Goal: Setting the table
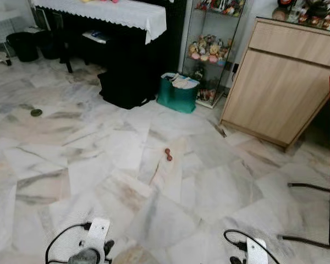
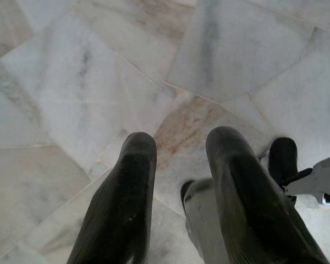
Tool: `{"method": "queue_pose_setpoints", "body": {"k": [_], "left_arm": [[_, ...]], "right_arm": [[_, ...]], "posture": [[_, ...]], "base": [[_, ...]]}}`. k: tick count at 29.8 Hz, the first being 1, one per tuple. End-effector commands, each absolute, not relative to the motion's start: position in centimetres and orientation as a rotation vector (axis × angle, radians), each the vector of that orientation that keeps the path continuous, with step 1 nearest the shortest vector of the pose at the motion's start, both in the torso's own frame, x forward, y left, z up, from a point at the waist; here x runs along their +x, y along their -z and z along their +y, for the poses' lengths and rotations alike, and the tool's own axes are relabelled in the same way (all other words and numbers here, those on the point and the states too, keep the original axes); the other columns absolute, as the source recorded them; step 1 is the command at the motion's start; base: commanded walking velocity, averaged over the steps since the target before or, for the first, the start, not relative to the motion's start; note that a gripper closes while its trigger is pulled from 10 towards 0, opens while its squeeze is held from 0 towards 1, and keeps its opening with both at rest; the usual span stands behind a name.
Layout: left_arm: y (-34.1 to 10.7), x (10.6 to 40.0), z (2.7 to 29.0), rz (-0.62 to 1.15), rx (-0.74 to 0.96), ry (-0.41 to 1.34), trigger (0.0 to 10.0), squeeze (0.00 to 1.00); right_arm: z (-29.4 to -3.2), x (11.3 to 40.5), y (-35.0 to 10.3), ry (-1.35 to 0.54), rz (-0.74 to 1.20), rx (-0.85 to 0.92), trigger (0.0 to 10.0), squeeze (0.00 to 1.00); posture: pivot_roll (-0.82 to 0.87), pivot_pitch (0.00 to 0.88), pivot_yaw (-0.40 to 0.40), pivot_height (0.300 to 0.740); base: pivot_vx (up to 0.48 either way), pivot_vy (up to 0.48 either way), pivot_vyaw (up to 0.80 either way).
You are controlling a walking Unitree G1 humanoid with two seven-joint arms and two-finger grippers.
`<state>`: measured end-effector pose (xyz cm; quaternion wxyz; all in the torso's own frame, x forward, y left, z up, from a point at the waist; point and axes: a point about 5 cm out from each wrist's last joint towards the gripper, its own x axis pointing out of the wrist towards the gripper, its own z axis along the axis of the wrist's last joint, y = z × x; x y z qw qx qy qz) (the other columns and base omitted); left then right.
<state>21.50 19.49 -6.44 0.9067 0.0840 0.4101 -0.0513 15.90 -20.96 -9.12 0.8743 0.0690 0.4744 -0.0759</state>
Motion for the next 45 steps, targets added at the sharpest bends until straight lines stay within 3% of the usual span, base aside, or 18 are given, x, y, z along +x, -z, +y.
{"method": "queue_pose_setpoints", "body": {"k": [1,23,45], "left_arm": [[6.66,21.19,19.54,0.867,0.171,0.103,10.0,0.00],[6.68,21.13,19.71,0.869,0.136,0.073,10.0,0.00],[6.63,21.19,19.91,0.875,0.214,0.105,10.0,0.00]], "right_arm": [[-21.21,16.26,8.92,0.168,0.976,0.144,10.0,0.00],[-21.19,16.33,8.89,0.162,0.973,0.140,10.0,0.00],[-21.16,16.40,8.88,0.154,0.977,0.137,10.0,0.00]], "posture": [[0.15,0.000,-0.070,0.734],[0.15,0.000,-0.067,0.740],[0.14,0.000,-0.063,0.740]], "base": [[0.000,0.000,0.00],[0.000,0.000,0.00],[0.000,-0.060,-0.79]]}}
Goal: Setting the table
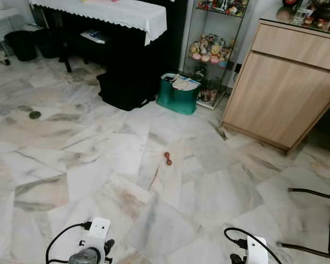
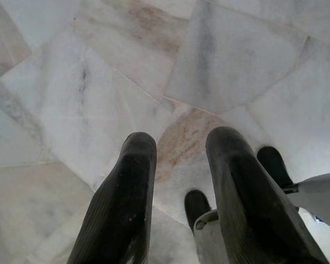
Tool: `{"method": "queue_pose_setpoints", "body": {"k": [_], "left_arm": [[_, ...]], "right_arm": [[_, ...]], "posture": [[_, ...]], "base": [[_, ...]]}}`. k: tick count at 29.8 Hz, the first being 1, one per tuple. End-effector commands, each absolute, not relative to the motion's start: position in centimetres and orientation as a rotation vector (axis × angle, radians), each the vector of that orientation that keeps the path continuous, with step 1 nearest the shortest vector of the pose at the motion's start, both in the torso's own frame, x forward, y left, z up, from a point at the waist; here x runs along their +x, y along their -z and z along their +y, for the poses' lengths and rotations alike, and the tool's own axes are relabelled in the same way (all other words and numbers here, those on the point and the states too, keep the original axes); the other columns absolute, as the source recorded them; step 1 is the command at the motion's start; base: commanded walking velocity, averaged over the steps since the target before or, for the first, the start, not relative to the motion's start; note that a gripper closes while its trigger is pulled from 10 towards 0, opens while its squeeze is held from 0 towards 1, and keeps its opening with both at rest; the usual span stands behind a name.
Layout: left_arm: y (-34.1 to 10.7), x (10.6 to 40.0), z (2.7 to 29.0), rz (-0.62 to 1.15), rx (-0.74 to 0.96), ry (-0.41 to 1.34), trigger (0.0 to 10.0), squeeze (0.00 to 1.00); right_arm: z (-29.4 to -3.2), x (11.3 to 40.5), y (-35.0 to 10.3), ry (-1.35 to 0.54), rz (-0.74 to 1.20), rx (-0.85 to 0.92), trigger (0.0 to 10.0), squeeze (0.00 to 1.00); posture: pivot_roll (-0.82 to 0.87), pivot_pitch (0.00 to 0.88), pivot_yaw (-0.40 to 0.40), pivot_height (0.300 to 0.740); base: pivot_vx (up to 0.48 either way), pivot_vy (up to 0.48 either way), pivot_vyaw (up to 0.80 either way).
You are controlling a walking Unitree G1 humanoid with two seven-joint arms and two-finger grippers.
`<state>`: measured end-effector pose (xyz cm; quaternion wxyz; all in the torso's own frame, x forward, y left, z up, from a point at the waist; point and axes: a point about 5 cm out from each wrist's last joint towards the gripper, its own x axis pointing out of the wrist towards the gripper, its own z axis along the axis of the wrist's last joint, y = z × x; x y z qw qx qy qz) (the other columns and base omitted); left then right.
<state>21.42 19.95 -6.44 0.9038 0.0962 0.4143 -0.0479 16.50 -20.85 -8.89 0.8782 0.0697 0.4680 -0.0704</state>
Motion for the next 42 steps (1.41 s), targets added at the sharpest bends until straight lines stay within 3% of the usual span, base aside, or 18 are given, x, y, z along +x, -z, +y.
{"method": "queue_pose_setpoints", "body": {"k": [1,34,42], "left_arm": [[6.66,21.15,19.88,0.878,0.207,0.105,10.0,0.00],[6.94,20.80,19.63,0.899,0.219,0.111,10.0,0.00],[6.84,20.95,19.75,0.894,0.235,0.097,10.0,0.00]], "right_arm": [[-21.17,16.40,8.88,0.155,0.978,0.135,10.0,0.00],[-21.12,16.57,8.80,0.139,0.972,0.122,10.0,0.00],[-21.13,16.55,8.79,0.157,0.963,0.142,10.0,0.00]], "posture": [[0.14,0.000,-0.063,0.740],[0.14,0.000,-0.061,0.740],[0.14,0.000,-0.061,0.740]], "base": [[0.000,-0.307,-0.80],[0.000,-0.029,-0.80],[0.000,-0.078,0.00]]}}
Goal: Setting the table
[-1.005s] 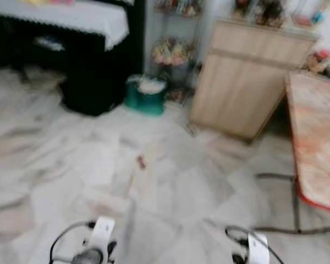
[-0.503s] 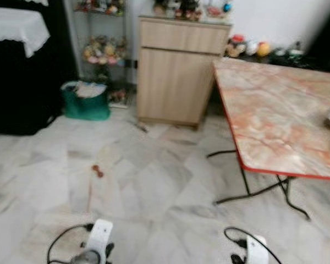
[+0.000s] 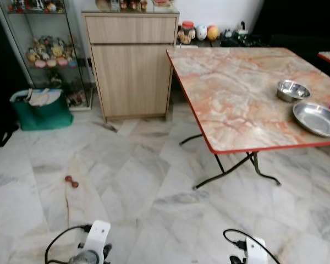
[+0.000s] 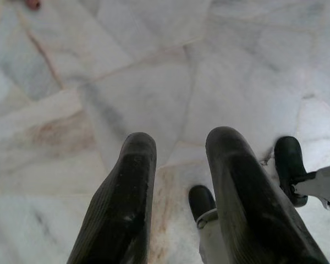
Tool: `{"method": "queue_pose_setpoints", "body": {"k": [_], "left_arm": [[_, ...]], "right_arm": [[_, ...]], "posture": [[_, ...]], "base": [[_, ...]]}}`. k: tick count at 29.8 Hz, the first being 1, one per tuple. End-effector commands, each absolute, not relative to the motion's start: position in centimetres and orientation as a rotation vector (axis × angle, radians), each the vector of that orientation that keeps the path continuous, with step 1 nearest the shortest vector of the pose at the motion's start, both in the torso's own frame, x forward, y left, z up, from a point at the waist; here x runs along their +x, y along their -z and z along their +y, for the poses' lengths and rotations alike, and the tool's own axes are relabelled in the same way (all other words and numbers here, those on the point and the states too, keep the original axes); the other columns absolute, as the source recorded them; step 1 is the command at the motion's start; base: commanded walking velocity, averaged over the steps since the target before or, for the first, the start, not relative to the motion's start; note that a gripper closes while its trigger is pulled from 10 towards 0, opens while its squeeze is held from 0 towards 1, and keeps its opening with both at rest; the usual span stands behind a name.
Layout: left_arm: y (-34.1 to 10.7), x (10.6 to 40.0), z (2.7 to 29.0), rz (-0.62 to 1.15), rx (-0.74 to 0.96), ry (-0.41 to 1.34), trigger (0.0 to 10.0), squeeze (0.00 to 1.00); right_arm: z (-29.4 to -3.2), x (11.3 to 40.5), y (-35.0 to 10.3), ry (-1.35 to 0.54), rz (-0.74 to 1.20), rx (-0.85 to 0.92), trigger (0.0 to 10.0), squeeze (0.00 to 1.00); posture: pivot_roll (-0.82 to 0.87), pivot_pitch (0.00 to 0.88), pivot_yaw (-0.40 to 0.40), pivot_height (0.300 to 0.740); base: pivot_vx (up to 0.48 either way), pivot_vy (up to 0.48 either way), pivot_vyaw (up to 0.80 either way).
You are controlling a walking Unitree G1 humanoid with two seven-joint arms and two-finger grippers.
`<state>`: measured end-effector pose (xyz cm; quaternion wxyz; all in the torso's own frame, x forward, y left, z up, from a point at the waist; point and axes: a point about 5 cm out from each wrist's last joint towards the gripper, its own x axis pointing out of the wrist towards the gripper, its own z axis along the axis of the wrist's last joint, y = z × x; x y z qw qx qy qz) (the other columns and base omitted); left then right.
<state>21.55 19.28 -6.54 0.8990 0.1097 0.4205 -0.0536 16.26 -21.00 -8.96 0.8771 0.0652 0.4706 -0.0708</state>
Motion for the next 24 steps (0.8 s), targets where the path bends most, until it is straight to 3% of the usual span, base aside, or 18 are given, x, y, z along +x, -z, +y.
{"method": "queue_pose_setpoints", "body": {"k": [1,18,24], "left_arm": [[6.84,20.96,19.77,0.895,0.237,0.096,10.0,0.00],[6.95,20.70,20.05,0.905,0.226,0.076,10.0,0.00],[7.05,20.56,19.96,0.910,0.225,0.075,10.0,0.00]], "right_arm": [[-21.13,16.56,8.79,0.156,0.963,0.141,10.0,0.00],[-21.19,16.76,8.66,0.142,0.947,0.109,10.0,0.00],[-21.18,16.72,8.67,0.143,0.944,0.110,10.0,0.00]], "posture": [[0.14,0.000,-0.061,0.740],[0.14,0.000,-0.062,0.740],[0.13,0.000,-0.059,0.740]], "base": [[0.000,-0.356,0.00],[0.000,-0.359,0.00],[0.000,-0.354,0.45]]}}
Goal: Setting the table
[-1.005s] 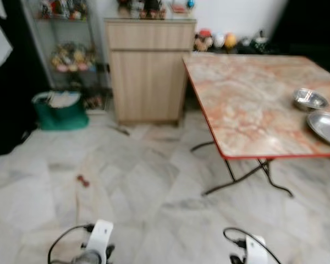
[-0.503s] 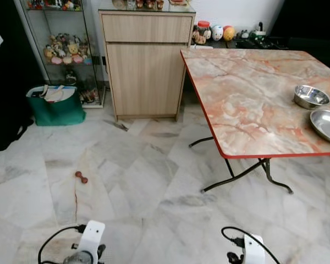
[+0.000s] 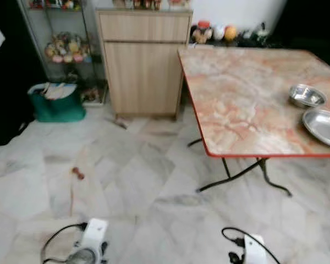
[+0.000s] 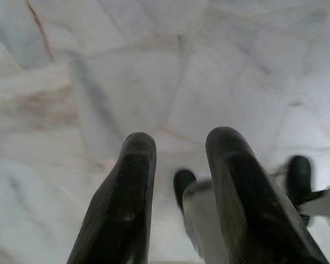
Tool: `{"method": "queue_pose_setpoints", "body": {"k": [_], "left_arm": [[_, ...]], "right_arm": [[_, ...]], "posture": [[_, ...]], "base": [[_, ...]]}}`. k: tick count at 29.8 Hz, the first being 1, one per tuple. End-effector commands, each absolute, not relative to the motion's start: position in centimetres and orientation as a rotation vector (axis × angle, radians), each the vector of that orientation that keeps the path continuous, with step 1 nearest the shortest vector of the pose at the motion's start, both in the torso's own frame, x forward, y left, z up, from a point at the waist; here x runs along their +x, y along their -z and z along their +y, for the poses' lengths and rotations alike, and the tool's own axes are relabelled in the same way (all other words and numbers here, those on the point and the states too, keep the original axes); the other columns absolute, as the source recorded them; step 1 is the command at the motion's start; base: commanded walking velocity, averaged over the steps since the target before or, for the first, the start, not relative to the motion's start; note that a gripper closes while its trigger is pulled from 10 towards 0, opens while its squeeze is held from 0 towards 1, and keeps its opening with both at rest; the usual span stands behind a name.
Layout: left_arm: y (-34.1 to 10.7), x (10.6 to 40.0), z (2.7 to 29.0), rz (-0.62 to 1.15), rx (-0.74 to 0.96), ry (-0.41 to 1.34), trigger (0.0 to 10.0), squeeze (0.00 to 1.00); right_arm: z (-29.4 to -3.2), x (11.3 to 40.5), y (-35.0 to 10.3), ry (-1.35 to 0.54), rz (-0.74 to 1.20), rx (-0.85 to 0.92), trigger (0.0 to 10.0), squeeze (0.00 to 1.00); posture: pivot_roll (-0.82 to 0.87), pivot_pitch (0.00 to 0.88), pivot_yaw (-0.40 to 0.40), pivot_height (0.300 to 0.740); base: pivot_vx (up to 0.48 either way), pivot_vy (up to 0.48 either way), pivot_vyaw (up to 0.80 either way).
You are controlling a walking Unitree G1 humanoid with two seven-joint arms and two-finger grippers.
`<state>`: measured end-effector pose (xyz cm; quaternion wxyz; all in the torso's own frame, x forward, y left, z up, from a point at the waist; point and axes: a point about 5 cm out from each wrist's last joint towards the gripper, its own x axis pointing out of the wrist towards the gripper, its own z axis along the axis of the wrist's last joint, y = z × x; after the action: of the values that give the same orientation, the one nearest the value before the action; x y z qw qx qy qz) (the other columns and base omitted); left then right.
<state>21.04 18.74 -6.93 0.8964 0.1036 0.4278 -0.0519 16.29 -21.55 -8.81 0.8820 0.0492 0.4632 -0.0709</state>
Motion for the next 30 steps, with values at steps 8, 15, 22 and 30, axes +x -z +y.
{"method": "queue_pose_setpoints", "body": {"k": [8,15,22,30], "left_arm": [[7.18,20.28,20.08,0.919,0.230,0.081,10.0,0.00],[7.31,19.99,20.24,0.926,0.235,0.082,10.0,0.00],[7.42,19.76,20.34,0.931,0.234,0.078,10.0,0.00],[7.38,19.74,20.58,0.932,0.237,0.077,10.0,0.00]], "right_arm": [[-21.01,16.58,8.76,0.128,0.950,0.102,10.0,0.00],[-20.83,16.47,8.81,0.121,0.947,0.113,10.0,0.00],[-20.80,16.37,8.86,0.118,0.948,0.112,10.0,0.00],[-20.65,16.35,8.88,0.111,0.947,0.113,10.0,0.00]], "posture": [[0.13,0.000,-0.049,0.740],[0.12,0.000,-0.044,0.740],[0.12,0.000,-0.042,0.740],[0.11,0.000,-0.034,0.740]], "base": [[0.000,-0.346,0.00],[0.000,-0.328,0.00],[0.000,-0.318,0.00],[0.000,-0.317,0.00]]}}
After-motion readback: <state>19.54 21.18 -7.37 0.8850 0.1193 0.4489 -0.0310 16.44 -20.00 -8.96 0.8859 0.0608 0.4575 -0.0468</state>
